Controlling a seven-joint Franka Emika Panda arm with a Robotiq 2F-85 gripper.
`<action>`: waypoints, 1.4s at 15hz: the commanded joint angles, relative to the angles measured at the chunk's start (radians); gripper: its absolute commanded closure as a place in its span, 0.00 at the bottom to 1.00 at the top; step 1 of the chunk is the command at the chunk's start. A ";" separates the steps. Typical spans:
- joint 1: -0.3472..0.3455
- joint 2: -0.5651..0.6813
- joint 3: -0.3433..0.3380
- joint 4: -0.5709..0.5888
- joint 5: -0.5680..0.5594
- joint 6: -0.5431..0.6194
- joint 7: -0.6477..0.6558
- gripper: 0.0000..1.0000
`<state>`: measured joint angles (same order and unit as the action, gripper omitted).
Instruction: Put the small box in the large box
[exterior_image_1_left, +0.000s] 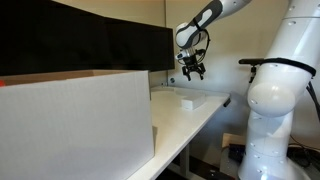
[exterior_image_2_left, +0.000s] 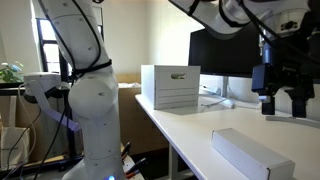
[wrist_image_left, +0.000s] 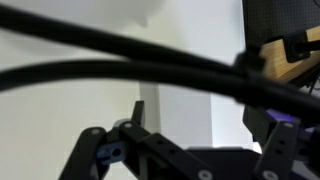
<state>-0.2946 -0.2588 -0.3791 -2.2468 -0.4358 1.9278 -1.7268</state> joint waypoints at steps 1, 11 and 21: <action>0.017 -0.038 0.026 -0.064 0.008 0.047 0.031 0.00; 0.075 -0.002 0.069 -0.149 0.111 0.116 0.132 0.00; 0.092 0.035 0.076 -0.192 0.179 0.159 0.115 0.00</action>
<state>-0.1964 -0.2141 -0.3011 -2.4025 -0.2794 2.0531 -1.6005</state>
